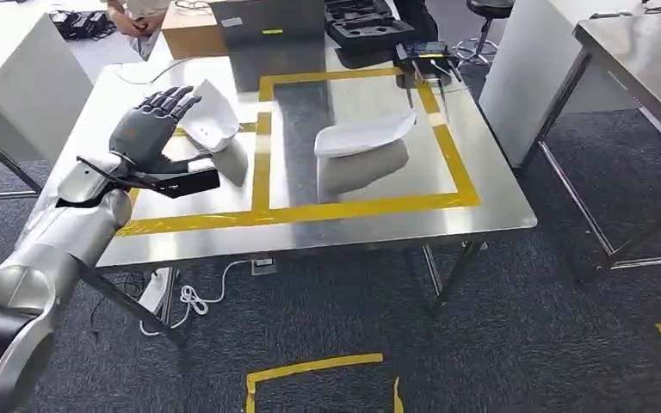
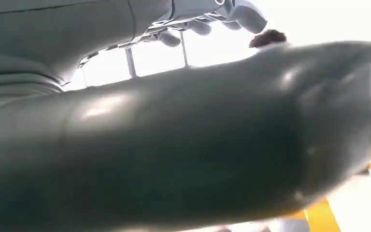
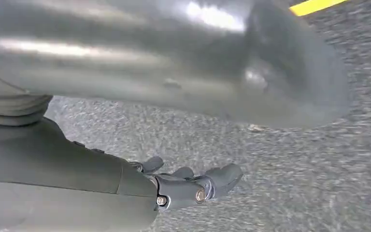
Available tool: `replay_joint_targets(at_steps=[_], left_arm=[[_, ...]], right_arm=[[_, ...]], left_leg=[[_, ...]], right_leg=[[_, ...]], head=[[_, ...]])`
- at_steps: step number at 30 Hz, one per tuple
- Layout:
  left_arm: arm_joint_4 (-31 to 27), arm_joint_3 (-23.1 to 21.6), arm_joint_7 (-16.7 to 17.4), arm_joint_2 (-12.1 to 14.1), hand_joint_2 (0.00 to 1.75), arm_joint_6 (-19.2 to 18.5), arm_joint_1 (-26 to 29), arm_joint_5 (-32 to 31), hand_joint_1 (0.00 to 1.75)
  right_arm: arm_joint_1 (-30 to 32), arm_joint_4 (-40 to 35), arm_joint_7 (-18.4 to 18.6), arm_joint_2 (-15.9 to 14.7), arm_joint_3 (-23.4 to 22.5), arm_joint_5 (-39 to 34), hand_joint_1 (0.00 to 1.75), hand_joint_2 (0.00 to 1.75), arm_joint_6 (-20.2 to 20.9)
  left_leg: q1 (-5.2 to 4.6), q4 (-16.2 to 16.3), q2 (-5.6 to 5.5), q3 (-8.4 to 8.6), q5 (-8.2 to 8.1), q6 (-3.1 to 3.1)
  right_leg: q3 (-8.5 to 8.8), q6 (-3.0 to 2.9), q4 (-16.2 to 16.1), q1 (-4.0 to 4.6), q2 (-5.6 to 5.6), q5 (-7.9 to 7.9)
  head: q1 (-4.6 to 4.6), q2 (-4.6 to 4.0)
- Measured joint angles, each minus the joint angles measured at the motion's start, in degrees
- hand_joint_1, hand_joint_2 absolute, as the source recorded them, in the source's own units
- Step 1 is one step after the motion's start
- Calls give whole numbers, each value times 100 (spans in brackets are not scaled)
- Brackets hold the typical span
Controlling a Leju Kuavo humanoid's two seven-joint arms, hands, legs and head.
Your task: Take the parts from the cabinet and place them on the table.
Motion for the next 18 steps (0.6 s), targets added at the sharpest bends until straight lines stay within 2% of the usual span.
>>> replay_joint_targets(at_steps=[1,2,3,4,5,6,7,8,9,10,11,12,13,14,15,16,17,18], left_arm=[[-15,0,0,-7,0,-4,-5,-4,0],[-63,0,4,-33,0,-17,-17,-22,0],[-88,0,4,-63,0,-24,-35,-31,0],[-85,0,24,-74,0,-50,-56,-55,0],[-79,-2,24,-79,0,-70,-92,-70,0],[-79,-2,35,-90,0,-85,-91,-70,0],[-74,-2,42,-118,0,-118,-106,-70,0],[-74,-4,37,-151,0,-133,-115,-74,0],[-74,-4,31,-157,0,-147,-128,-79,0],[-70,-4,20,-170,0,-171,-143,-85,0],[-68,-4,20,-196,0,-192,-155,-103,0],[-59,-7,17,-225,0,-221,-163,-127,0],[-52,-9,22,-284,0,-249,-166,-144,0],[-41,-11,37,-341,0,-251,-171,-186,0],[-33,-13,63,-387,0,-256,-187,-201,0],[-31,-15,72,-440,0,-256,-216,-223,0],[-48,-17,85,-507,0,-251,-243,-232,0],[-52,-20,94,-518,0,-245,-269,-232,0]], right_arm=[[-2,0,0,0,0,2,0,0,4],[-1,0,0,7,0,2,0,0,24],[2,0,0,4,0,2,0,0,39],[-6,0,-4,-2,0,2,0,0,63],[-9,0,-15,-18,0,2,0,0,68],[4,0,-24,-17,0,2,0,0,68],[11,0,-24,-22,0,2,0,0,68],[19,0,-26,-22,0,2,0,0,68],[19,0,-26,-24,0,2,0,0,68],[12,0,-28,-44,0,0,0,0,66],[5,0,-39,-55,0,-11,0,0,68],[2,0,-50,-68,0,-37,0,0,68],[2,0,-61,-70,0,-55,0,0,66],[1,0,-68,-81,0,-79,0,0,68],[0,0,-74,-85,0,-103,0,0,68],[-5,0,-79,-96,0,-109,0,0,68],[-24,0,-81,-96,0,-114,0,0,68],[-27,0,-83,-112,0,-118,0,0,66]], left_leg=[[-32,-483,-7,398,-69,69],[-60,-1056,0,813,-406,131],[-59,-1348,3,935,-513,96],[-95,-1304,-4,821,-419,116],[-101,-1321,0,812,-404,139],[-84,-1371,14,776,-321,192],[-44,-1396,62,770,-235,236],[-40,-1405,60,688,-161,279],[-39,-1393,61,577,-69,302],[-39,-1382,60,466,15,304],[-38,-1368,58,353,89,299],[-31,-1348,58,242,161,291],[-23,-1325,57,126,235,279],[-12,-1297,57,3,308,257],[4,-1261,56,-105,368,232],[12,-1212,48,-189,422,199],[5,-1179,37,-270,463,150],[5,-1159,45,-276,499,114]], right_leg=[[-45,10,6,3,0,59],[-87,42,13,35,0,107],[-91,71,10,7,-11,160],[-78,115,-35,-18,-5,247],[-95,150,-60,-33,-10,315],[-115,199,-104,3,10,376],[-148,228,-44,-38,25,253],[-233,268,134,-36,23,-59],[-352,308,528,-57,24,-470],[-476,340,1006,-75,24,-801],[-576,365,1451,-85,22,-980],[-604,382,1760,-96,22,-977],[-530,401,1846,-111,22,-806],[-323,415,1683,-126,21,-550],[-33,429,1340,-138,19,-379],[354,442,853,-154,14,-382],[736,440,280,-145,17,-742],[836,324,102,-90,60,-807]], head=[[0,0],[4,0],[4,0],[-2,0],[-18,0],[-13,0],[-39,0],[-16,0],[-7,0],[-11,0],[-7,0],[-9,0],[-7,0],[-7,0],[-7,0],[-4,0],[2,0],[-15,0]])
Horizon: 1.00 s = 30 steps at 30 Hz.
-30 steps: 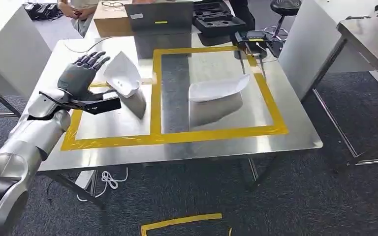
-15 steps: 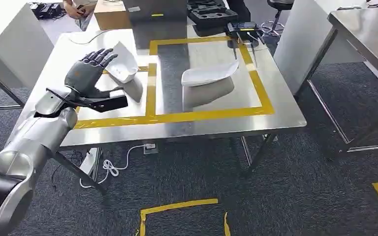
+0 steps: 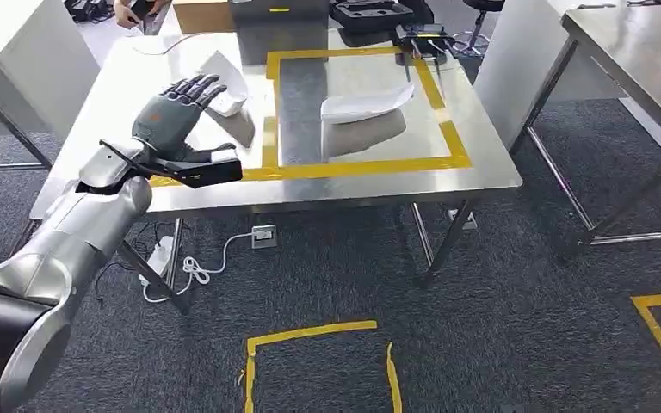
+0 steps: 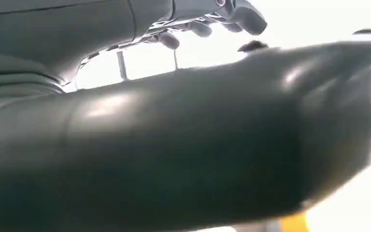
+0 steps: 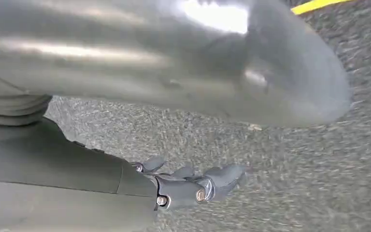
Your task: Take the parts from the cabinet and place them on the table.
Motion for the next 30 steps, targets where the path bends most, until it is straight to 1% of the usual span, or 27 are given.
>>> replay_joint_targets(at_steps=[2,3,4,5,6,7,8,9,10,11,12,13,14,15,16,18,19,20,21,23,24,25,26,27,28,29,30], left_arm=[[15,0,20,-101,0,2,-63,0,0],[20,-2,15,-138,0,2,-69,0,0],[39,-4,20,-144,0,4,-74,0,0],[46,-11,24,-146,0,2,-81,-2,0],[50,-11,26,-146,0,2,-87,-2,0],[50,-13,26,-149,0,4,-96,-2,0],[57,-15,24,-155,0,4,-95,-2,0],[68,-15,24,-160,0,4,-92,-2,0],[81,-17,24,-162,0,4,-90,-2,0],[83,-17,22,-166,0,4,-91,-2,0],[83,-17,4,-181,0,4,-97,-2,0],[81,-17,2,-207,0,4,-113,-4,0],[74,-20,0,-227,0,4,-147,-7,0],[44,-20,4,-271,0,4,-187,-11,0],[50,-20,11,-282,0,13,-222,-9,0],[63,-22,15,-304,0,15,-274,-7,0],[68,-20,13,-306,0,17,-268,-7,0],[72,-22,-2,-317,0,33,-270,-7,0],[68,-22,-33,-330,0,66,-271,-7,0],[66,-22,-83,-326,0,107,-240,2,0],[66,-22,-123,-326,0,116,-210,11,0],[66,-22,-159,-328,0,116,-170,28,0],[61,-22,-190,-330,0,116,-126,46,0],[55,-22,-217,-330,0,116,-102,55,0],[46,-22,-216,-330,0,116,-98,61,0],[26,-22,-219,-332,0,116,-107,66,0],[-15,-20,-232,-326,0,118,-106,66,0]], right_arm=[[21,0,9,-2,0,-2,0,0,4],[29,0,15,-4,0,-7,0,0,2],[20,0,13,-4,0,-9,0,0,2],[8,0,20,-4,0,-9,0,0,2],[10,0,20,-4,0,-11,0,0,0],[22,0,20,-4,0,-11,0,0,0],[29,0,20,-4,0,-11,0,0,0],[29,0,20,-4,0,-11,0,0,2],[28,0,20,-4,0,-11,0,0,2],[28,0,20,-4,0,-11,0,0,0],[29,0,28,-4,0,-11,0,0,0],[28,0,37,-4,0,-11,0,0,-2],[23,0,48,-2,0,-11,0,0,-2],[25,0,52,15,0,-9,0,0,-7],[31,0,55,4,0,-4,0,0,-17],[27,0,63,-4,0,11,0,0,-24],[37,0,65,-6,0,18,0,0,-28],[43,0,77,-9,-2,20,0,0,-31],[49,0,94,-6,-2,28,0,0,-33],[48,0,122,-35,-2,33,0,0,-44],[47,0,147,-41,-2,28,0,0,-46],[46,0,164,-46,-2,24,0,0,-46],[45,0,164,-48,-2,17,0,0,-50],[46,0,166,-48,-2,18,0,0,-52],[42,0,166,-50,-2,15,0,0,-55],[26,0,166,-50,-2,15,0,0,-59],[15,0,164,-50,-2,15,0,0,-61]], left_leg=[[0,-69,10,20,126,-70],[-2,-109,6,9,189,-116],[5,-109,-5,-63,160,-138],[14,52,-15,-150,-136,-157],[15,378,-17,-261,-513,-183],[17,822,-17,-375,-852,-208],[15,1311,-18,-481,-1102,-225],[14,1691,-19,-521,-1178,-224],[15,1837,-19,-453,-1064,-210],[11,1727,-20,-264,-859,-186],[3,1425,-24,17,-686,-148],[-22,977,-27,390,-632,-90],[-55,416,-37,850,-820,-5],[-78,-124,-22,1186,-1052,17],[-94,-43,-12,1083,-974,-5],[-120,-105,-22,1026,-887,68],[-80,-163,-2,995,-785,119],[-62,-181,27,964,-698,153],[-57,-182,26,863,-602,202],[-57,-173,24,659,-443,210],[-55,-163,24,557,-371,206],[-50,-151,23,456,-303,196],[-42,-131,23,347,-229,176],[-31,-102,23,242,-169,153],[-19,-61,22,144,-118,123],[-19,-6,21,81,-75,86],[-35,16,16,15,-38,39]], right_leg=[[-98,-90,8,26,-4,72],[-147,-148,-17,3,-12,137],[-179,-197,-46,-28,-33,223],[-249,-245,-57,-32,-35,308],[-338,-265,-57,-33,-34,386],[-427,-273,-55,-28,-33,457],[-522,-277,-53,-21,-35,532],[-618,-280,-50,-12,-38,607],[-720,-280,-46,-6,-39,688],[-815,-275,-42,5,-39,763],[-896,-271,-39,15,-39,830],[-960,-263,-37,24,-39,894],[-989,-244,-24,19,-43,956],[-1036,-203,-21,53,-41,998],[-1013,-155,-72,28,-63,1083],[-1013,-82,-138,-1,-58,1216],[-1034,-43,-174,15,-46,1246],[-1108,-10,-69,-3,-40,1020],[-1225,25,248,-6,-39,613],[-1449,88,1134,-23,-41,-6],[-1509,109,1508,-27,-42,-106],[-1486,120,1700,-36,-42,-32],[-1335,127,1647,-45,-43,174],[-1070,133,1366,-50,-44,371],[-728,140,943,-57,-45,463],[-349,140,434,-69,-44,304],[-114,83,4,-21,-33,46]], head=[[20,0],[26,0],[26,0],[13,0],[0,0],[-6,0],[-4,0],[-4,0],[-6,0],[-6,0],[-6,0],[-6,0],[-4,0],[-11,0],[4,0],[-29,0],[-39,0],[-44,0],[-28,0],[-26,0],[-28,0],[-24,0],[-26,0],[-26,0],[-24,0],[-22,0],[-13,0]])
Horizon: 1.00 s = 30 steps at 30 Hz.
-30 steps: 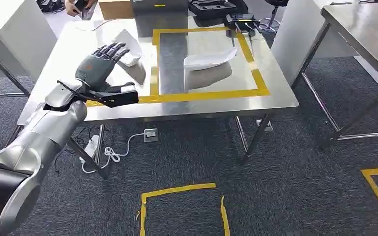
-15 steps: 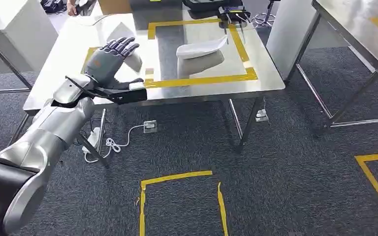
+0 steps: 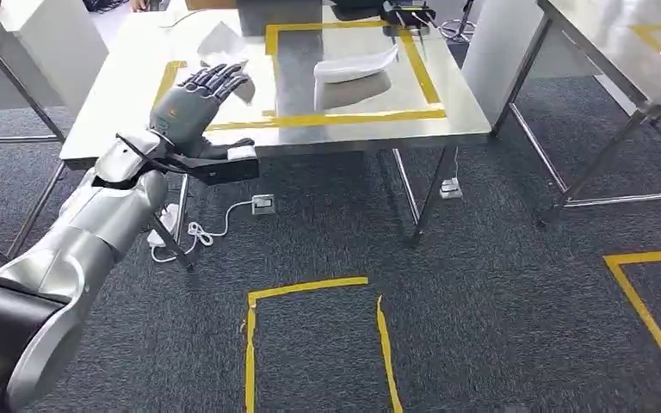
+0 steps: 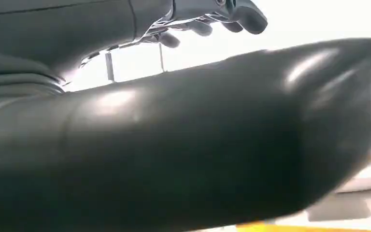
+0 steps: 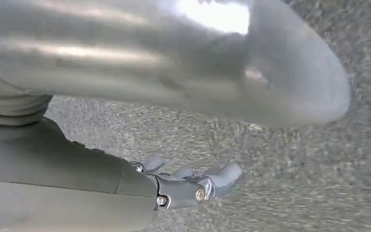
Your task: Take the parts from the cabinet and place them on the table.
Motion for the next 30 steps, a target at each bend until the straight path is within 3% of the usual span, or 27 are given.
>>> replay_joint_targets(at_steps=[1,4,5,6,8,9,10,11,12,13,14,15,16,18,19,20,21,22,23,24,25,26,27,28,29,30], left_arm=[[-2,-2,2,-4,0,0,3,9,0],[2,-2,-4,-13,0,0,8,15,0],[0,-2,0,-4,0,0,6,15,0],[0,-2,-2,5,0,0,6,15,0],[0,-2,0,18,0,0,8,15,0],[4,-2,0,20,0,0,22,17,0],[9,-2,0,22,0,0,36,17,0],[11,0,0,24,0,0,49,17,0],[9,0,0,22,0,0,51,17,0],[2,-2,0,22,0,0,49,17,0],[-15,-2,0,18,0,0,37,17,0],[-63,-2,0,13,0,0,34,17,0],[-81,-2,0,5,0,7,26,20,0],[-76,-2,0,5,0,7,3,26,0],[-77,-2,-2,-2,0,7,9,26,0],[-72,-2,-2,-17,0,7,3,26,0],[-72,-2,0,-35,0,7,-3,26,0],[-74,-2,0,-35,0,7,-7,26,0],[-72,-2,0,-35,0,7,-2,26,0],[-66,-2,0,-35,0,7,8,26,0],[-55,-2,0,-35,0,7,21,26,0],[-46,-2,0,-35,0,7,40,26,0],[-46,-2,-2,-35,0,7,57,26,0],[-46,-2,-2,-33,0,7,60,26,0],[-50,-2,0,-33,0,7,55,26,0],[-68,-2,-2,-37,175,7,53,26,0]], right_arm=[[14,0,2,0,0,0,0,0,-4],[26,0,9,0,2,0,0,0,-17],[10,0,9,2,2,0,0,0,-17],[7,0,6,0,0,0,0,0,-17],[18,0,9,0,2,-2,0,0,-20],[21,0,9,0,0,0,0,0,-20],[20,0,7,0,2,0,0,0,-20],[20,0,6,0,0,0,0,0,-20],[20,0,6,0,2,0,0,0,-20],[19,0,6,2,0,0,0,0,-20],[12,0,6,2,0,0,0,0,-20],[20,0,6,18,2,-2,0,0,-20],[24,0,2,17,2,-2,0,0,-20],[17,0,2,15,2,-2,0,0,-22],[27,0,2,15,2,-2,0,0,-22],[38,0,6,15,0,-2,0,0,-22],[46,0,11,17,0,-2,0,0,-20],[45,0,11,17,0,-2,0,0,-22],[41,0,9,4,0,-2,0,0,-22],[36,0,9,-2,0,-2,0,0,-22],[35,0,6,-2,0,-2,0,0,-22],[37,0,9,-2,0,-2,0,0,-22],[41,0,9,-2,0,-2,0,0,-22],[39,0,9,-2,0,-2,0,0,-22],[30,0,9,-4,0,-2,0,0,-22],[11,0,9,-4,0,-2,0,175,-22]], left_leg=[[-6,-22,13,21,39,-33],[5,-83,3,-7,205,-141],[29,0,-17,-68,28,-170],[26,232,-26,-178,-302,-196],[29,1094,-28,-402,-952,-242],[29,1544,-29,-486,-1140,-251],[29,1779,-29,-469,-1119,-248],[29,1773,-30,-347,-963,-232],[28,1575,-33,-130,-766,-207],[20,1185,-35,206,-614,-163],[-7,669,-45,637,-657,-103],[-40,95,-42,1039,-985,-48],[-47,4,-38,1090,-992,-79],[-87,-57,-45,1004,-923,3],[-81,-102,-35,974,-843,59],[-32,-154,-2,950,-724,100],[-30,-177,-9,893,-624,149],[-27,-175,-10,781,-524,168],[-27,-174,-10,686,-452,169],[-27,-168,-10,577,-372,164],[-24,-159,-10,479,-299,155],[-18,-151,-8,377,-229,141],[-10,-135,-7,281,-162,121],[2,-106,-6,183,-108,94],[11,-60,-6,104,-62,62],[0,-24,-4,53,-29,21]], right_leg=[[-57,-102,77,18,27,76],[-134,-256,15,8,11,205],[-194,-311,11,-5,-18,280],[-272,-355,7,-7,-16,343],[-450,-371,8,-2,-15,485],[-556,-372,11,2,-16,569],[-658,-370,13,5,-19,647],[-751,-364,15,8,-21,719],[-838,-358,16,13,-21,792],[-924,-346,16,22,-21,866],[-971,-330,23,21,-20,939],[-1013,-285,27,39,-11,990],[-997,-246,1,25,-21,1044],[-966,-161,-80,-19,-25,1176],[-970,-106,-153,10,-15,1253],[-996,-90,-124,-28,-8,1194],[-1085,-84,44,-19,-5,844],[-1204,-58,433,-23,-5,419],[-1310,-35,848,-27,-5,126],[-1416,-13,1329,-26,-5,-88],[-1452,2,1655,-28,-6,-120],[-1377,12,1744,-32,-7,12],[-1167,18,1580,-38,-8,212],[-836,24,1194,-44,-10,377],[-418,26,665,-53,-13,393],[-93,17,162,-47,-13,79]], head=[[-22,0],[6,0],[4,0],[-2,0],[-11,0],[-13,0],[-13,0],[-13,0],[-15,0],[-13,0],[-13,0],[-13,0],[9,0],[-39,0],[-42,0],[-44,0],[-35,0],[-28,0],[-29,0],[-26,0],[-26,0],[-24,0],[-24,0],[-24,0],[-24,0],[-15,0]])
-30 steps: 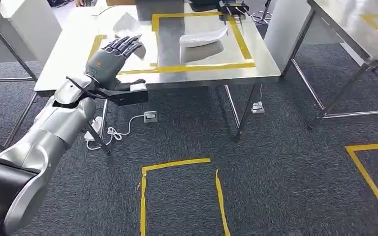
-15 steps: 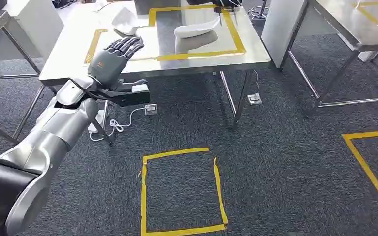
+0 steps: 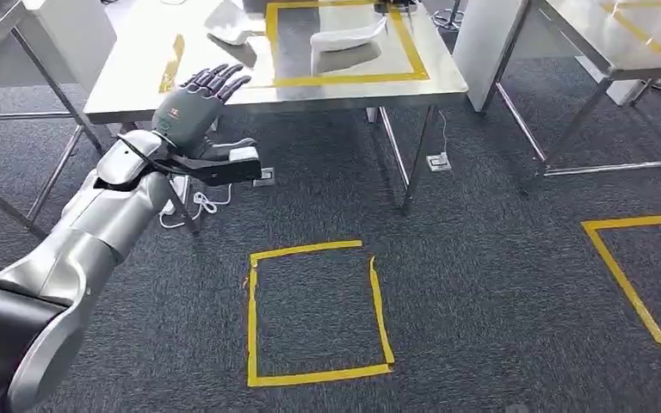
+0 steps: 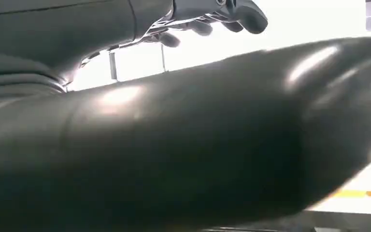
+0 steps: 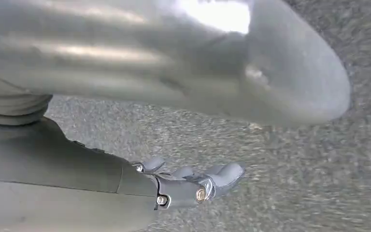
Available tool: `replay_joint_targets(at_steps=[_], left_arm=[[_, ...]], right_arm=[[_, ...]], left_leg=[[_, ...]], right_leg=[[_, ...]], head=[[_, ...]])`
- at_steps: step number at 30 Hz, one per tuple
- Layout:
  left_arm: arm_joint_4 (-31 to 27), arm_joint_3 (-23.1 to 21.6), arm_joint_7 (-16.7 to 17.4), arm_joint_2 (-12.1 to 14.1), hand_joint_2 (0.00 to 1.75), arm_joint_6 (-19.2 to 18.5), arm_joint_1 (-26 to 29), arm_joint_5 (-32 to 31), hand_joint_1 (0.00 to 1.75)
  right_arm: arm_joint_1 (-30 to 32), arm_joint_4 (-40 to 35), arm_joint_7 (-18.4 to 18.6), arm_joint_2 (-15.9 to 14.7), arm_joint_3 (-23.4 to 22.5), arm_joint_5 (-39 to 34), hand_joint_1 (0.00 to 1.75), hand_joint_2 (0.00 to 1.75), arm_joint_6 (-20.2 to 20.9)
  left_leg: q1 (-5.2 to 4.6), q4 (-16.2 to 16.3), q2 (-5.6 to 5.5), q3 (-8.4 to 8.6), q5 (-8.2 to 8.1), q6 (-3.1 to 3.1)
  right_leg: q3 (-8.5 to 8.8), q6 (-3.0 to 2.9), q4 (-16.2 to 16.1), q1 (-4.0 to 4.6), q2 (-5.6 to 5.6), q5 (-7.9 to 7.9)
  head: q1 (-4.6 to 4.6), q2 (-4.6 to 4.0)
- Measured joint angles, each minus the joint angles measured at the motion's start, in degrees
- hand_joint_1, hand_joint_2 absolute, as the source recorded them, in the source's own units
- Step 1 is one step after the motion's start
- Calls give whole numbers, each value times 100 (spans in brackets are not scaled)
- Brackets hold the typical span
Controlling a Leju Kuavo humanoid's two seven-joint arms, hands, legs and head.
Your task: Take the parts from the cabinet and place them on the table.
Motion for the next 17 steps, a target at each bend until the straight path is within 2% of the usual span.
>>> replay_joint_targets(at_steps=[1,3,4,5,6,7,8,10,12,13,14,15,16,17], left_arm=[[-13,0,0,18,175,0,3,0,0],[-11,0,-19,11,175,-4,-11,26,0],[-13,2,-138,11,175,-132,-8,136,0],[-15,29,-311,24,175,-287,7,311,0],[-17,53,-418,24,175,-339,13,418,0],[-22,61,-465,24,175,-363,17,485,0],[-28,68,-489,33,175,-374,24,509,0],[-28,85,-518,46,175,-393,30,538,0],[-28,85,-522,57,175,-404,39,542,0],[-28,85,-522,61,175,-406,46,546,0],[-28,85,-525,63,175,-407,58,546,0],[-28,85,-527,63,175,-413,68,549,0],[-28,85,-529,63,175,-413,81,549,0],[-28,85,-529,63,175,-413,92,549,0]], right_arm=[[1,0,-9,-2,0,0,0,175,0],[13,0,10,-2,0,2,0,175,-2],[12,0,64,-2,0,4,0,175,-33],[10,0,136,0,0,4,0,175,-70],[10,0,168,0,0,4,0,175,-90],[12,0,197,0,0,7,0,175,-105],[15,0,208,0,0,7,0,175,-111],[16,0,208,0,0,7,0,175,-116],[18,0,208,0,0,11,0,175,-120],[21,0,212,0,0,13,0,175,-120],[23,0,212,0,0,13,0,175,-120],[22,0,212,0,0,13,0,175,-122],[23,0,212,-4,0,13,0,175,-122],[24,0,212,-4,0,13,0,175,-122]], left_leg=[[-4,13,5,-12,28,-37],[-2,-37,14,6,78,-103],[-6,-111,14,26,142,-135],[-12,-138,14,7,50,-56],[-24,-133,15,-18,-31,2],[-30,-145,14,-24,-77,-25],[-29,-159,15,-25,-114,-63],[-29,-173,10,-47,-138,-36],[-28,-204,7,-29,-14,36],[-25,-257,6,-33,233,65],[-16,-304,0,-52,519,-17],[4,-328,2,-50,403,-164],[4,-327,0,-68,495,-212],[5,-327,-2,-77,468,-165]], right_leg=[[75,-86,-90,55,30,-20],[29,-185,-125,62,23,-23],[26,-225,-165,64,21,30],[29,-126,-209,43,5,11],[11,-129,-220,36,8,66],[-1,-189,-219,35,4,88],[-12,-190,-219,34,1,117],[-55,-265,-216,41,1,203],[-97,-285,-210,56,2,238],[-117,-292,-200,68,3,248],[-134,-295,-182,79,4,249],[-166,-305,-178,79,4,269],[-183,-305,-173,79,5,268],[-193,-303,-174,80,5,271]], head=[[-11,0],[15,0],[17,0],[17,0],[9,0],[11,0],[4,0],[4,0],[4,0],[4,0],[9,0],[7,0],[7,0],[7,0]])
